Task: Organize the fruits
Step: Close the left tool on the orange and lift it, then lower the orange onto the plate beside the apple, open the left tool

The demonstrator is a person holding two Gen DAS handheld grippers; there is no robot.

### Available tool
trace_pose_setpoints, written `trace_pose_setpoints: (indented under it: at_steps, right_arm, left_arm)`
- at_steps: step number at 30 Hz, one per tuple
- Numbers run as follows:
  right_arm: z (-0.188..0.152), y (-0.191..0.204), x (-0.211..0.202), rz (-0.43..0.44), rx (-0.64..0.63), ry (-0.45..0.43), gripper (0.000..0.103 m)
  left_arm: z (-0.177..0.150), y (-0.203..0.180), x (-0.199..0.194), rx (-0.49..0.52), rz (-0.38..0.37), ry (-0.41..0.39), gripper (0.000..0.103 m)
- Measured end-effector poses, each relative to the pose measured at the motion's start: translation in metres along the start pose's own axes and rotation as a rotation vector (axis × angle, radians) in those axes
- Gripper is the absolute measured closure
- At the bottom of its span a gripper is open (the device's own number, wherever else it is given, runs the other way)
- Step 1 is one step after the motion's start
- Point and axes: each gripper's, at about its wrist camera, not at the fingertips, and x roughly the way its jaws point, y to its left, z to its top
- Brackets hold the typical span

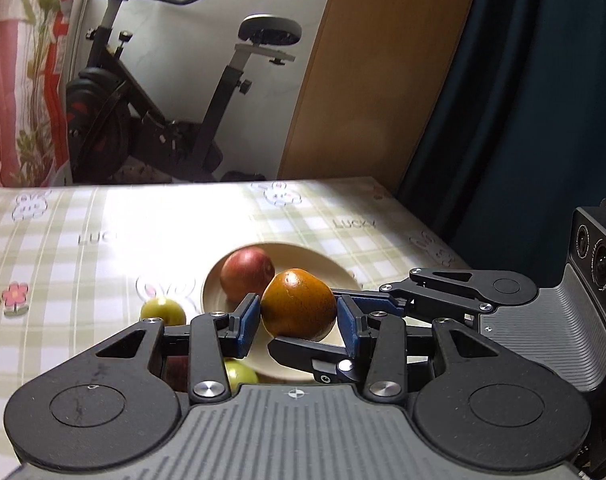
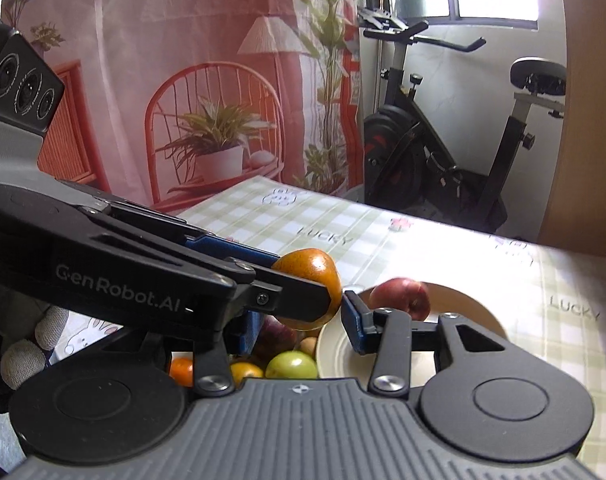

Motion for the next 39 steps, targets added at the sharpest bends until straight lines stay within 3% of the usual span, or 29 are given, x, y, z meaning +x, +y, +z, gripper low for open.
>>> trace_pose_setpoints:
  at_steps: [5,11,23,32,39]
  right_arm:
    - [0.012,-0.023,0.006,-0.055,-0.035,-0.038,0.058]
    - [0.007,-0.071,0.027,-0.077,0.028,-0.036,0.058]
    - [-0.017,-0.157,0.075,-0.053,0.256,0.033,0.058]
    - [-0.033,-0.173,0.102,-0.017,0.357,0.065,0.058]
    - [-0.03,-0.169,0.11,-0.066,0.353,0.093,0.058]
  left_arm:
    - [0.027,-0.009,0.025,0.028,-0.02,-0.021,0.058]
    - [0.048,-0.011,0.08,0.034,-0.056,0.035,0.058]
    - [0.059,-0.01,0.187,0.088,0.013,0.186,0.057]
    - [0.049,0.012,0.21,0.069,0.047,0.257,0.057]
    - [0.046,0.02,0.209,0.031,0.049,0.253,0.057]
